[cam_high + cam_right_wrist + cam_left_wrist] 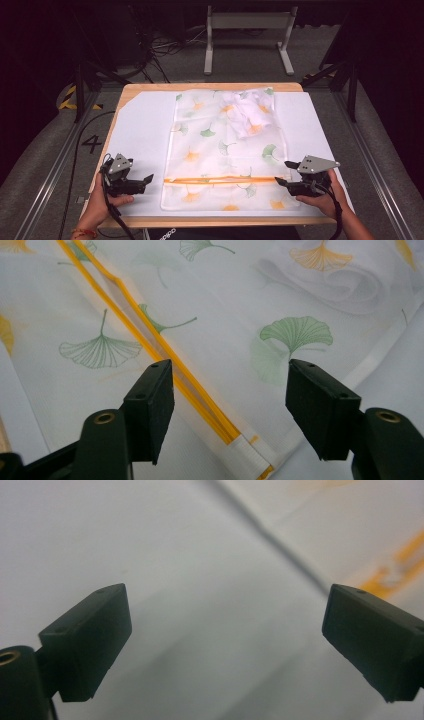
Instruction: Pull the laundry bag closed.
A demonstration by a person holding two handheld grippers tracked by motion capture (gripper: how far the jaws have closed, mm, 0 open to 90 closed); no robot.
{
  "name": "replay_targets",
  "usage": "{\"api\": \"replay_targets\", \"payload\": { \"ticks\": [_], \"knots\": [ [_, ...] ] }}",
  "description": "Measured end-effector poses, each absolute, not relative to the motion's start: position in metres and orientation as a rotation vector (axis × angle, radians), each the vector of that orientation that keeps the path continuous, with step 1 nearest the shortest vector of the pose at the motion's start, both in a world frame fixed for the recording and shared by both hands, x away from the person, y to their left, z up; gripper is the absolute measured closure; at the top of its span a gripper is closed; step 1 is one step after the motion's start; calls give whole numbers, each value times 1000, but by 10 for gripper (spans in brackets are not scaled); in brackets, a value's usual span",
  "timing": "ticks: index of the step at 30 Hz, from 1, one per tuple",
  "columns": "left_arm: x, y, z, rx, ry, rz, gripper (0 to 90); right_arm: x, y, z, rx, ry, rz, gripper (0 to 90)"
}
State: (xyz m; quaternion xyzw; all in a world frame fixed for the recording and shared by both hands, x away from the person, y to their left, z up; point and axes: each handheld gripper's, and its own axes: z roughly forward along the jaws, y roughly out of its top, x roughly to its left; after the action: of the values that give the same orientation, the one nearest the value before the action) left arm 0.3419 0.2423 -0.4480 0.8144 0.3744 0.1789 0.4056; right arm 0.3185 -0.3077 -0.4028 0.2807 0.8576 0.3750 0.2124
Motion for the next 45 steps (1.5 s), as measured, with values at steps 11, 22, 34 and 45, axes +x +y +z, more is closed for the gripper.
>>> {"api": "replay_targets", "payload": {
  "ticks": [11,22,34,45],
  "knots": [
    [316,224,-435,2076,705,443,547,315,-285,-407,649,2461,986,595],
    [301,224,-438,2120,686,424,738,328,-246,-391,556,2471,1090,577],
    [299,216,-443,2147,700,442,551,340,-226,-394,520,2501,1075,500],
    [303,204,-447,2181,696,421,372,349,-208,-397,509,2513,1076,436]
  ]
}}
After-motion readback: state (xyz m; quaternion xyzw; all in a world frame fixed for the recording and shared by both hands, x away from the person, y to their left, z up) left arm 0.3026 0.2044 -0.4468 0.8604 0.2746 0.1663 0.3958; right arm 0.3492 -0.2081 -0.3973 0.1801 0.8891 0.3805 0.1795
